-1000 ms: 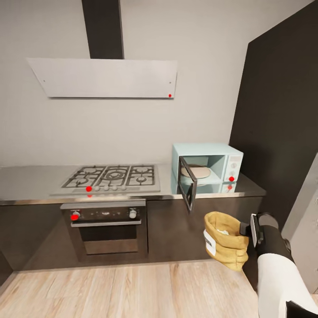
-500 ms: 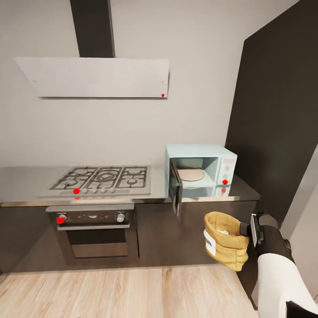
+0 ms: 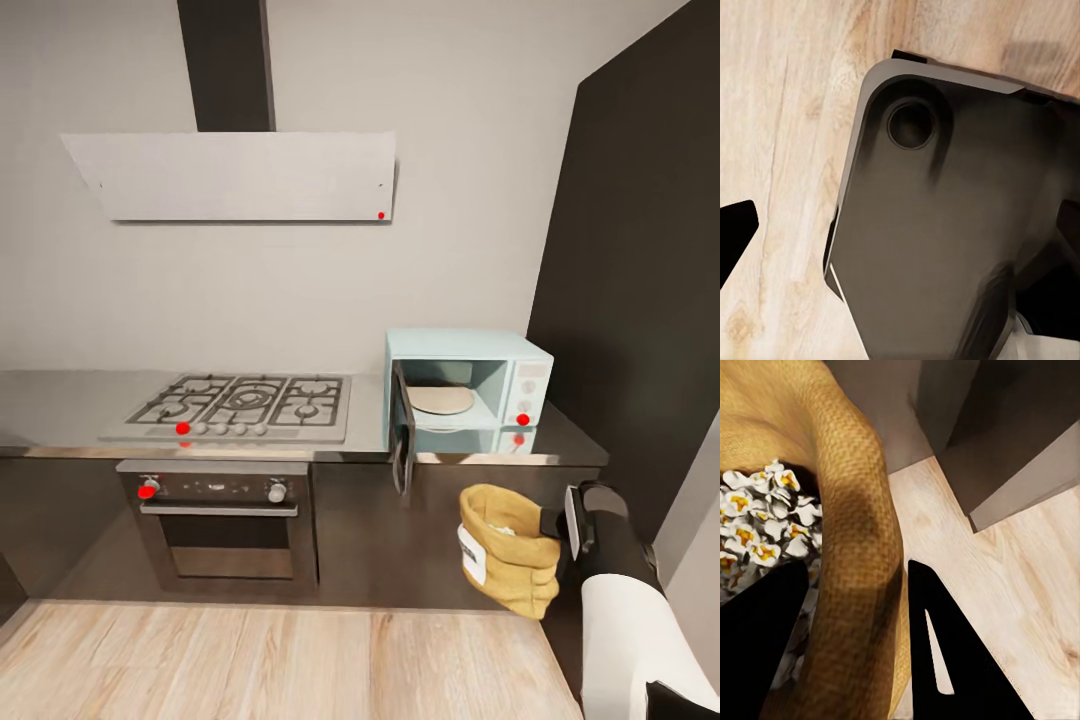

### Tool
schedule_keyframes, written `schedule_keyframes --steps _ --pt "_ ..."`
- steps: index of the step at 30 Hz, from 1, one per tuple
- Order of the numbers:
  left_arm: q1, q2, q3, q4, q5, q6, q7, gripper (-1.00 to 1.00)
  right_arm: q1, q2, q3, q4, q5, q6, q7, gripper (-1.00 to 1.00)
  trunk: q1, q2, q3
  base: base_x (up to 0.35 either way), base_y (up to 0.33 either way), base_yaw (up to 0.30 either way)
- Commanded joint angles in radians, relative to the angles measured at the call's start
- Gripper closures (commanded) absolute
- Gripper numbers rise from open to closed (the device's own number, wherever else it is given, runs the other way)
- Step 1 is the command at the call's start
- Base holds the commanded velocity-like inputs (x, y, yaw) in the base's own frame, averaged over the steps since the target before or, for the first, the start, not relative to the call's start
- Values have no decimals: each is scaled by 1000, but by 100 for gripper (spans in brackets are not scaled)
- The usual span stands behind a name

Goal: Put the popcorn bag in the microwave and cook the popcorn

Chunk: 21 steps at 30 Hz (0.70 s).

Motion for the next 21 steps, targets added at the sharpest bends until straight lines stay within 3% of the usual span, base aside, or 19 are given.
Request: schedule_keyframes --steps 1,12,17,21 --pt "-1 0 1 1 3 -3 0 -100 -1 1 -1 0 1 7 2 100 0 -1 -1 0 -1 2" --pt "-1 0 1 1 3 -3 0 -100 -1 6 3 -5 0 31 3 100 0 -1 -1 0 0 0" --pt "-1 0 2 1 3 -3 0 -100 -1 -1 82 -45 -8 31 6 100 0 -1 -1 0 0 0" --pt "-1 0 3 1 3 -3 0 -100 -1 -3 95 -176 -9 31 8 100 0 -1 -1 0 0 0"
